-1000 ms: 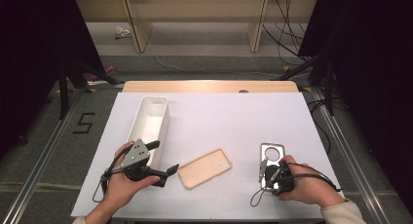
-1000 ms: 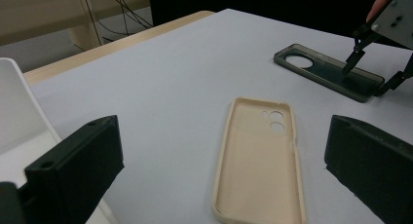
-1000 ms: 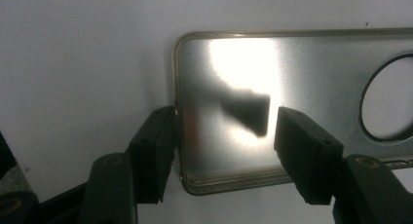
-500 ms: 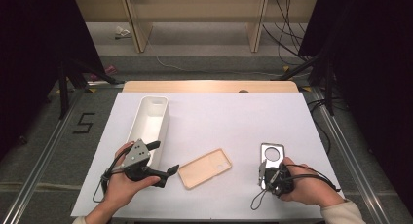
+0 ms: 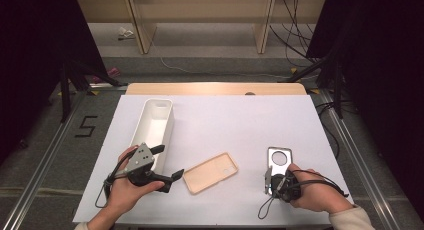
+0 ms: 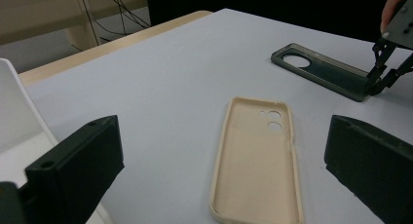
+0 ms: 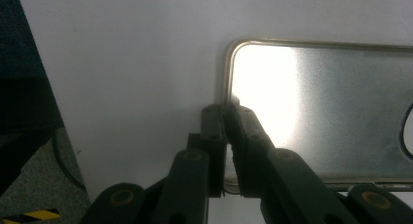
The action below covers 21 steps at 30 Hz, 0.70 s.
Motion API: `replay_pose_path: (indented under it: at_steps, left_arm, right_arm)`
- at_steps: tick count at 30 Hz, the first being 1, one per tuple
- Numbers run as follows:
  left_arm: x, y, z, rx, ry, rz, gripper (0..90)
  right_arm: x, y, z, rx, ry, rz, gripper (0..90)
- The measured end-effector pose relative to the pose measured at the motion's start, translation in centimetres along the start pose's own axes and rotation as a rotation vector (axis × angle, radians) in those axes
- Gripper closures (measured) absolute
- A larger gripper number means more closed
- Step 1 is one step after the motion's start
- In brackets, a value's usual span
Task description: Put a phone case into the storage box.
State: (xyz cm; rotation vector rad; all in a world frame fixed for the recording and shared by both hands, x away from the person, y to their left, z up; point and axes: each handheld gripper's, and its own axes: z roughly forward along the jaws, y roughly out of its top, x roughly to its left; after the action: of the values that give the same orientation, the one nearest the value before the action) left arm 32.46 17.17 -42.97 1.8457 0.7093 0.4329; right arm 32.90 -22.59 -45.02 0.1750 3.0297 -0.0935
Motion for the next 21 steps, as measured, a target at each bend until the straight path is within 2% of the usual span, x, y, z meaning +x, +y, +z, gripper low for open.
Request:
replay_pose_path:
  at_steps: [5, 9, 14, 21]
  left_arm:
    - [0.01, 0.0, -0.01, 0.0, 0.0, 0.001, 0.2]
    - [0.0, 0.02, -0.03, 0.0, 0.0, 0.001, 0.3]
    - [0.0, 0.01, -0.03, -0.001, 0.0, -0.002, 0.4]
    - [0.13, 0.04, -0.09, -0.006, 0.005, -0.004, 0.7]
  right_arm:
    - [-0.02, -0.03, 0.05, -0.014, 0.006, -0.008, 87.2]
    - [-0.04, -0.07, 0.03, -0.015, 0.014, 0.013, 87.9]
    - [-0.09, -0.15, -0.08, -0.005, 0.006, 0.012, 88.4]
    - [-0.28, -0.44, -0.4, -0.032, 0.008, 0.033, 88.5]
